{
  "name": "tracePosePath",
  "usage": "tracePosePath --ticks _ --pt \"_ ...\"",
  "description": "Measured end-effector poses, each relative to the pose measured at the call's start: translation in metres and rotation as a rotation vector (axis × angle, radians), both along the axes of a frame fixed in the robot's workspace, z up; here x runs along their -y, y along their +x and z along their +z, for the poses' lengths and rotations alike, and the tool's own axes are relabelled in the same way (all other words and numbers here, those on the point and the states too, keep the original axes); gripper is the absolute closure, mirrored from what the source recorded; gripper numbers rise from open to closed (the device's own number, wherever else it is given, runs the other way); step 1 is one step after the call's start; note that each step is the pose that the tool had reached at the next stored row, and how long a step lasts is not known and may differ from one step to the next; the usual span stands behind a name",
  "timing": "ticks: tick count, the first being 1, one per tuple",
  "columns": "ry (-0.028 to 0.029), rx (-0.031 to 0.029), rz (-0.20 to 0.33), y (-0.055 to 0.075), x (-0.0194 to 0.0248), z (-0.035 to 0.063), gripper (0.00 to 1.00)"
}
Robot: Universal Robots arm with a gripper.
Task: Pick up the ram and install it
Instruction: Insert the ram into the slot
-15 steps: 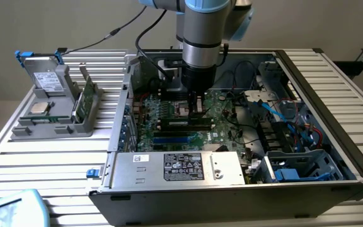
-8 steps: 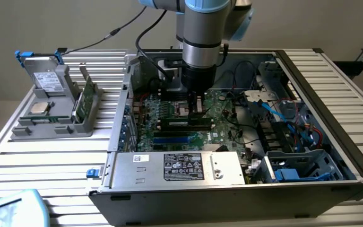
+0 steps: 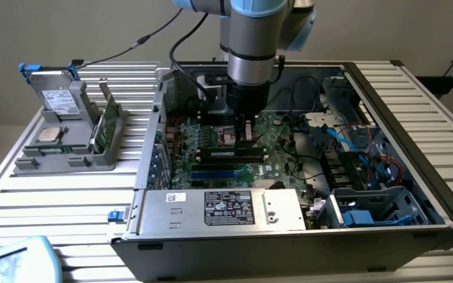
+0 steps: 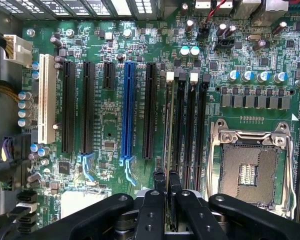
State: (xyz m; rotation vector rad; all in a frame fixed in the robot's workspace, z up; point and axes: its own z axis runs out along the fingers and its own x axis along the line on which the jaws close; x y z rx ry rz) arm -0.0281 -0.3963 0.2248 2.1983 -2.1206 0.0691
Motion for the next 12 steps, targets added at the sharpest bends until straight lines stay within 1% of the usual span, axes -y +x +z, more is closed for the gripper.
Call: tracePosePath --ticks 2,9,10,12 --pt "0.0013 -0.0001 0.000 -0.0001 0.0001 -0.0008 0.86" --pt "0.0021 -0.0002 0.000 0.0000 0.0000 -0.0016 0.86" --pt "0.0027 -0.0002 0.000 0.0000 0.0000 -0.0017 0.86" --pt "0.0066 -0.0002 0.000 0.0000 -0.0001 -0.0020 0.86"
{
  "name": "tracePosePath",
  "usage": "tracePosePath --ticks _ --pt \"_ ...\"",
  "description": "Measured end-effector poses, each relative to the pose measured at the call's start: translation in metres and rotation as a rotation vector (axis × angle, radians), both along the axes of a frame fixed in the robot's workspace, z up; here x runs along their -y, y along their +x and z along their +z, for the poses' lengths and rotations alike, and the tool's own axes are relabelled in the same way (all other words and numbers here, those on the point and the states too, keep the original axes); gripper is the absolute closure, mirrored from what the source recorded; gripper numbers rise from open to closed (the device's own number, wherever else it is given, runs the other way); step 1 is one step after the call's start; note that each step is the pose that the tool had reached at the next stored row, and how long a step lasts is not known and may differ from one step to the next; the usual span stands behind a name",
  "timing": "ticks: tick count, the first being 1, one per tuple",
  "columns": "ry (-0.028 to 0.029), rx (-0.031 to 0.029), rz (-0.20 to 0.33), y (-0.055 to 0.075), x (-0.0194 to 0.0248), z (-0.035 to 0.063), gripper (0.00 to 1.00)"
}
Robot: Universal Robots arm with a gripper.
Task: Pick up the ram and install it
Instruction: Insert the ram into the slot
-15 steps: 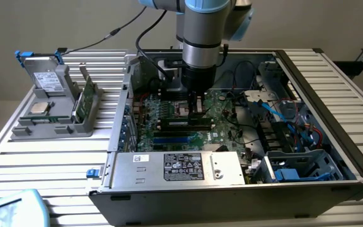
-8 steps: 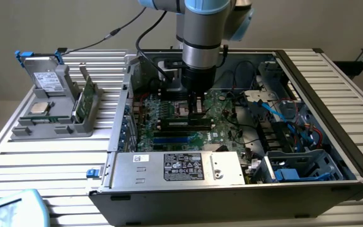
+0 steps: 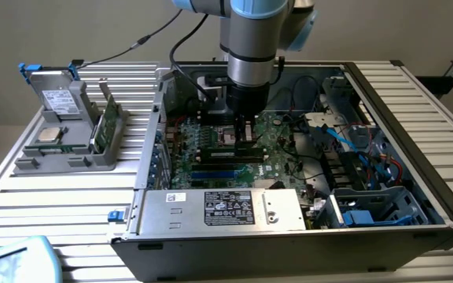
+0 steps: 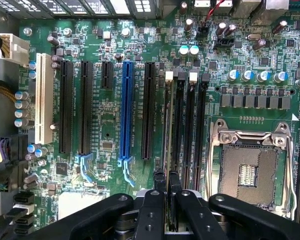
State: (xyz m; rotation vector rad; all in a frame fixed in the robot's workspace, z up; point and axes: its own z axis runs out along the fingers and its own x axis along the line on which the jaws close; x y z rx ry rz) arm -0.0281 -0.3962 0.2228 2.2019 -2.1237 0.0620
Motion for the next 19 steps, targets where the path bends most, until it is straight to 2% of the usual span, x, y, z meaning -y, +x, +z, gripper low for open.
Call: tracePosePath --ticks 2,19 --pt "0.0034 0.0001 0.000 0.0000 0.0000 -0.0002 0.86" --pt "0.0037 0.0002 0.000 0.0000 0.0000 -0.0024 0.86"
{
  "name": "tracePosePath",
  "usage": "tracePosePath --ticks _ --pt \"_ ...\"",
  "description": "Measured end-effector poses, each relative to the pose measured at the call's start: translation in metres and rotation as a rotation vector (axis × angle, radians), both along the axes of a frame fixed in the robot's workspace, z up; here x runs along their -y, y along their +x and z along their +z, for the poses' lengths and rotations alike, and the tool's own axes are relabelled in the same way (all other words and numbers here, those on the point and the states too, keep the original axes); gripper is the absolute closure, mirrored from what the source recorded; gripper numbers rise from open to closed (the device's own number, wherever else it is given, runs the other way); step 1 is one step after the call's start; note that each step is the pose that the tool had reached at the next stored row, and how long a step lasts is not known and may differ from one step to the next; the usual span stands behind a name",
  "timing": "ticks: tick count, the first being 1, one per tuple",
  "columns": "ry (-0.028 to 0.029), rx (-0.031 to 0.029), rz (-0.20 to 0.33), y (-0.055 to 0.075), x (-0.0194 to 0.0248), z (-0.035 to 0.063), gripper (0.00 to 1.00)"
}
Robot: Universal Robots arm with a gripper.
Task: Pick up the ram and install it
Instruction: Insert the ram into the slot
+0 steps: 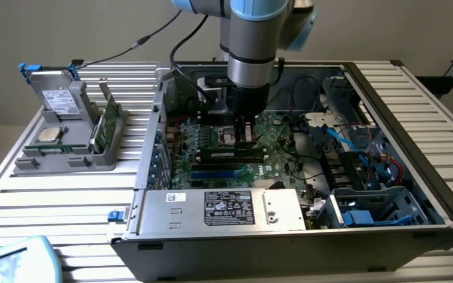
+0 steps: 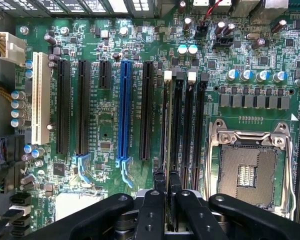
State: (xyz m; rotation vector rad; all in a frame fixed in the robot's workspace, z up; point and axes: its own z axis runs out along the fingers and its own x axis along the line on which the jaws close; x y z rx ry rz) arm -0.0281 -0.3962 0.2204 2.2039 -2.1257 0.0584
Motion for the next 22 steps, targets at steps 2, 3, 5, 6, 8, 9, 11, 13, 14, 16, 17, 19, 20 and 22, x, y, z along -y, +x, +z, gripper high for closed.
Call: tracePosePath --ticks 2,3,5,6,8,9,11,13,14,16,17,19,20,22 --pt "-0.0002 0.0000 0.000 0.0000 0.0000 -0.0007 0.86" --pt "-0.0003 -0.0001 0.000 0.0000 0.0000 -0.0009 0.86" --pt "-0.0005 -0.0002 0.000 0.0000 0.0000 -0.0010 0.86" --pt "-0.0002 -0.0002 0.000 0.0000 0.0000 -0.0014 0.86" --pt "-0.0002 -0.0001 0.000 0.0000 0.0000 -0.0030 0.86" --pt "-0.0001 -0.0001 0.000 0.0000 0.0000 -0.0036 0.86" --pt "-0.0006 -0.0002 0.000 0.0000 0.0001 -0.0037 0.86" --pt "-0.0001 0.0000 0.000 0.0000 0.0000 -0.0045 0.86" --pt "-0.0002 0.0000 0.000 0.0000 0.0000 -0.0045 0.86" --pt "-0.0003 -0.0001 0.000 0.0000 0.0000 -0.0045 0.86" --pt "-0.0003 -0.0001 0.000 0.0000 0.0000 -0.0045 0.86" --pt "-0.0002 -0.0001 0.000 0.0000 0.0000 -0.0045 0.86" --pt "0.0000 -0.0002 0.000 0.0000 0.0000 -0.0046 0.86" --pt "-0.0001 -0.0001 0.000 0.0000 -0.0001 -0.0047 0.78"
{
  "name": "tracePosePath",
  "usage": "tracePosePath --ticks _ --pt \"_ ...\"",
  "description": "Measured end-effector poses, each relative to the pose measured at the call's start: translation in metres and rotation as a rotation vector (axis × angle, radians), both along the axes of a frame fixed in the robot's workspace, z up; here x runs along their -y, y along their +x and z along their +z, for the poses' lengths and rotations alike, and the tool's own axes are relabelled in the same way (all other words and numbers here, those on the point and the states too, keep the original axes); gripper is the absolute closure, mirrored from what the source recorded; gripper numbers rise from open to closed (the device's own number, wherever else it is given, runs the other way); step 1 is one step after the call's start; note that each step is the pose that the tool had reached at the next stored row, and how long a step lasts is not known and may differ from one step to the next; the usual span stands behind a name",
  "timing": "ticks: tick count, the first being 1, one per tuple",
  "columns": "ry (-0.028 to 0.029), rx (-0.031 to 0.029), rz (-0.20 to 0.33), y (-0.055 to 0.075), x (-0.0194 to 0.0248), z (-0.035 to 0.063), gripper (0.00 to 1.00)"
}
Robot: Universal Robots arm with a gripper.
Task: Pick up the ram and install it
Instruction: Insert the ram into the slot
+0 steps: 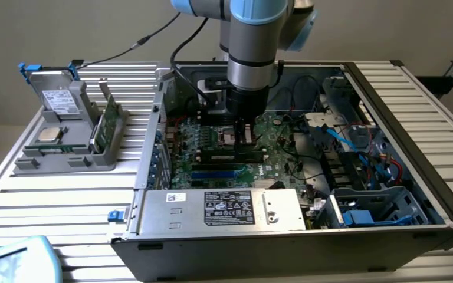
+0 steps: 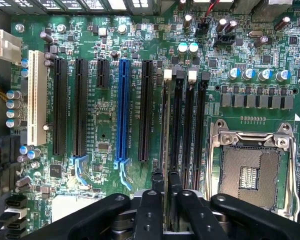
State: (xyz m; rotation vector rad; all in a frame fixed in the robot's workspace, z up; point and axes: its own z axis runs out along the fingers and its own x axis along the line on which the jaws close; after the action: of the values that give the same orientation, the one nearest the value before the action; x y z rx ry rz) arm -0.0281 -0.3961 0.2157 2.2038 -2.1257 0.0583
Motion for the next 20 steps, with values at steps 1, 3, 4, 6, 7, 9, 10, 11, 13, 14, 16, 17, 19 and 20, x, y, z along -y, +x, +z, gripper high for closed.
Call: tracePosePath --ticks 1,3,4,6,7,9,10,11,13,14,16,17,19,20 --pt "-0.0001 0.0000 0.000 0.000 0.0000 0.0000 0.72" --pt "-0.0002 0.0000 0.000 0.000 0.0001 -0.0001 0.66" --pt "-0.0002 0.0000 0.000 0.000 0.0001 -0.0001 0.66" --pt "-0.0002 0.0000 0.000 0.000 0.0001 -0.0002 0.60" --pt "-0.0002 0.0000 0.000 0.000 0.0001 -0.0002 0.60" --pt "0.0000 0.0000 0.000 0.000 0.0000 0.0000 0.60" --pt "0.0001 0.0001 0.000 0.000 0.0000 0.0011 0.60" --pt "0.0001 0.0001 0.000 0.000 0.0000 0.0023 0.60" --pt "0.0000 0.0000 0.000 0.000 0.0000 0.0034 0.60" --pt "-0.0001 0.0000 0.000 0.000 0.0000 0.0038 0.60" --pt "-0.0002 -0.0001 0.000 0.000 0.0001 0.0059 0.60" --pt "-0.0002 0.0000 0.000 0.000 0.0000 0.0077 0.60" --pt "-0.0001 0.0000 0.000 0.000 0.0000 0.0117 0.60" --pt "-0.0001 0.0000 0.000 0.000 0.0000 0.0138 0.60"
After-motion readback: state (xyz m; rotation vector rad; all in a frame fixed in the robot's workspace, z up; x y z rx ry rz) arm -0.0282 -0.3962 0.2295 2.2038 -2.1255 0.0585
